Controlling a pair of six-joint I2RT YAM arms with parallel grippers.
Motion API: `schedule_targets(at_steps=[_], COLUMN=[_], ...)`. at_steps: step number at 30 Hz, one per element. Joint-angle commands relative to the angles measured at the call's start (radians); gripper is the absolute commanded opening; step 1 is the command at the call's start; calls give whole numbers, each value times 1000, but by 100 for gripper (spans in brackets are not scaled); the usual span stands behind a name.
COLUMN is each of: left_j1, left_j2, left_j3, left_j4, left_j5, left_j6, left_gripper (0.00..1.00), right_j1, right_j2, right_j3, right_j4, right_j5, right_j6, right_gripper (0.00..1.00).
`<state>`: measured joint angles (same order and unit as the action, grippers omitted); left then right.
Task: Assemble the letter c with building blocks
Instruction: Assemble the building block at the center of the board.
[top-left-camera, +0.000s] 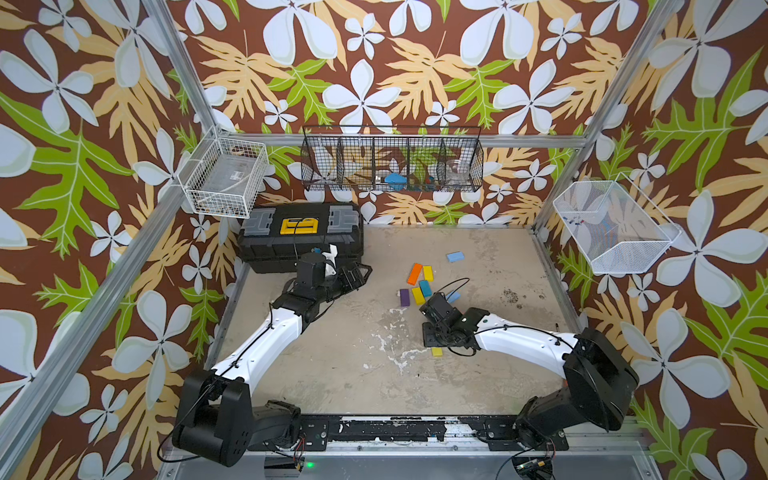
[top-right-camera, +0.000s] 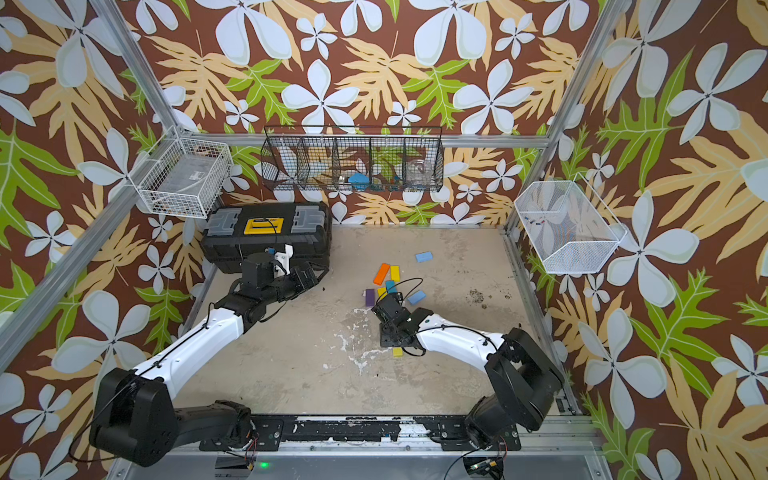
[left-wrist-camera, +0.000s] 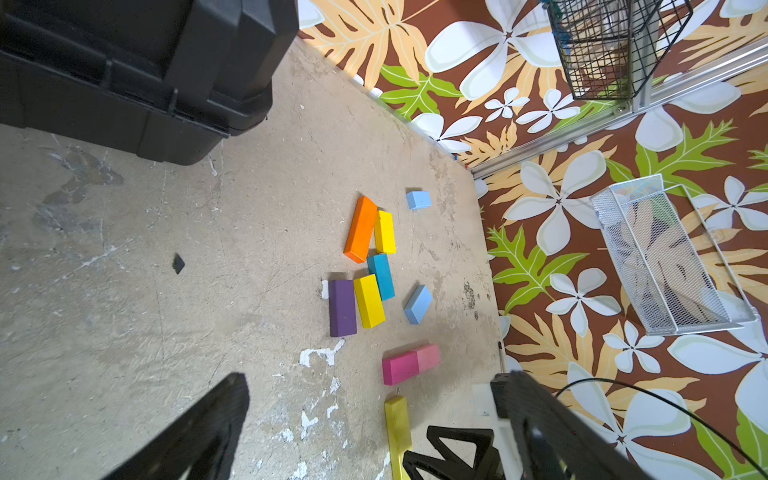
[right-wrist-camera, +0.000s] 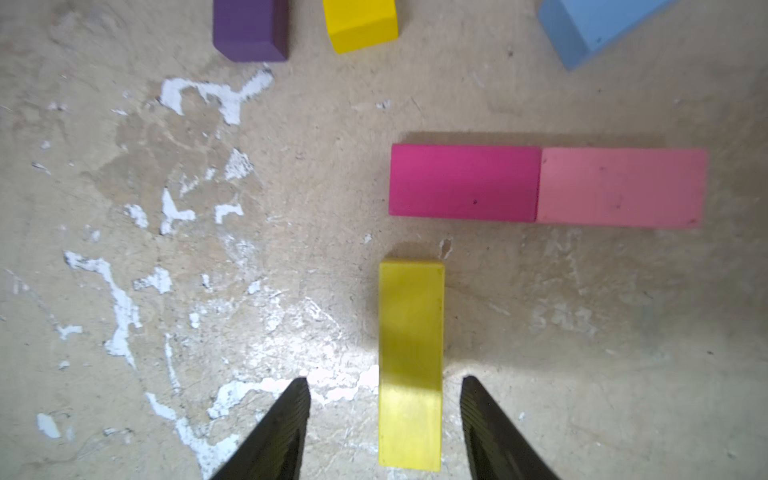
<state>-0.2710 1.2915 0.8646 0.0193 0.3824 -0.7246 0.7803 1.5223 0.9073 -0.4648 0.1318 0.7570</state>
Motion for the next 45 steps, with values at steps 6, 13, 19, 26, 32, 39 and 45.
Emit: schedule_targets(at_steps=[6,13,19,26,32,39,45], left_j1=[0,0,1,0,0,0,1], left_j2=[-6,-8,-6,-6,-5,-8,-8], left_j3=[5,11,14,14,13,10,8], left_j4=[2,-6,-7,-7,-7,-5,-4], left_j5=[4,0,-2,-3,-4,-6,-6], left_j6=[6,13,14,14,12,12,11], left_gripper=[100,100,100,100,100,100,100], right_j1=[1,2,1,-3,-17,-27,-32], right_j2=[44,82,93,95,100,101,105], right_j3=[-3,-39,-42,-36,-38,-33,-31], right_j4=[-18,13,24,27,34,35,37], right_j5=[26,20,18,20,14,14,14], right_j6=[-5,-8,-12,-15,-18,-24,-25], right_gripper=[63,60,49,39,35,34,34])
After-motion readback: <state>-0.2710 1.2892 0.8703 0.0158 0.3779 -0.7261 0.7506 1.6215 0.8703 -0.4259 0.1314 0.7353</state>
